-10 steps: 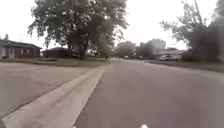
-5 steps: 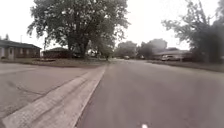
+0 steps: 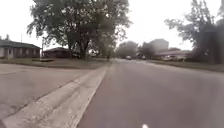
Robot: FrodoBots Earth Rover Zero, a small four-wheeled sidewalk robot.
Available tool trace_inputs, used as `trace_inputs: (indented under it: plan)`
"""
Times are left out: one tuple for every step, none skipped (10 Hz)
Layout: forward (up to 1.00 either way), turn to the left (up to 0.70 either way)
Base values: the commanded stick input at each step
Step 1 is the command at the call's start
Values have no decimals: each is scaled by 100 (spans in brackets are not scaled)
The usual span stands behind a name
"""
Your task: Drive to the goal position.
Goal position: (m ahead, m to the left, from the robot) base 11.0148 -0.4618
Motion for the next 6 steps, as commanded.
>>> trace_inputs:
  plan:
    - [100,0]
    - [100,0]
    - [100,0]
    - [100,0]
    - [100,0]
    - [100,0]
